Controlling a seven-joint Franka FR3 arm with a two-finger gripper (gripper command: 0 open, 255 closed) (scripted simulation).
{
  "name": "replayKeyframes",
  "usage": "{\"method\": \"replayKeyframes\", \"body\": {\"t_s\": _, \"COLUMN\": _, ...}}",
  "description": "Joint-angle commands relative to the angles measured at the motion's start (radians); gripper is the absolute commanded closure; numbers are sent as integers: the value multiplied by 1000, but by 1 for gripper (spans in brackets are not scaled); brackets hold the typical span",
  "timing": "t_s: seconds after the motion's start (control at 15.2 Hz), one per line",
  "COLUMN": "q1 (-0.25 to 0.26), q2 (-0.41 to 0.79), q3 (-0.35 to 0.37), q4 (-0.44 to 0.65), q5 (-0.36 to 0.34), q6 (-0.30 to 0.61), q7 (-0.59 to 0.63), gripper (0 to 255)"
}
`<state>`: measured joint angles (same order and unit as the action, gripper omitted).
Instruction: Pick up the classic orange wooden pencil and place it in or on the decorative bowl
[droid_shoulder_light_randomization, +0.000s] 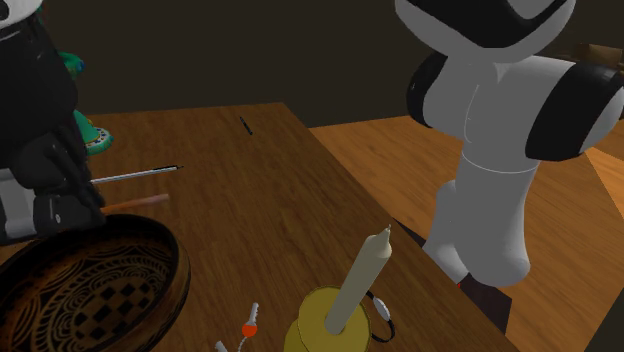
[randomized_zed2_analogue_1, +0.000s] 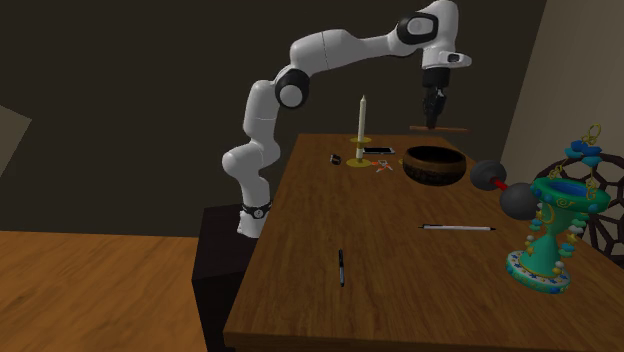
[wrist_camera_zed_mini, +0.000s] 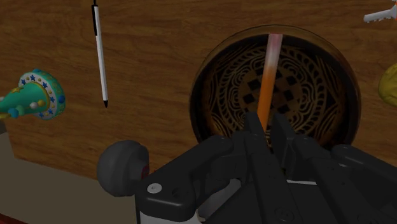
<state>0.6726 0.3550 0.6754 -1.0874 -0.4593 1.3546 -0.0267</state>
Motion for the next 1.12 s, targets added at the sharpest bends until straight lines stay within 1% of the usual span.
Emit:
{"method": "replayKeyframes", "body": {"t_s": 0.0, "q1": -13, "q2": -12, "q3": 2, "q4": -44, "q5": 10, "q6": 32, "q7": 8, "gripper": 255}}
{"method": "replayKeyframes", "body": {"t_s": 0.33, "q1": -52, "q2": -52, "q3": 4, "q4": -167, "q5": 38, "q6": 120, "q7": 20, "gripper": 255}}
{"method": "replayKeyframes", "body": {"t_s": 0.79, "q1": -87, "q2": -87, "q3": 3, "q4": -308, "q5": 61, "q6": 230, "q7": 35, "gripper": 255}}
{"method": "replayKeyframes", "body": {"t_s": 1.06, "q1": -90, "q2": -89, "q3": 3, "q4": -320, "q5": 63, "q6": 240, "q7": 37, "gripper": 255}}
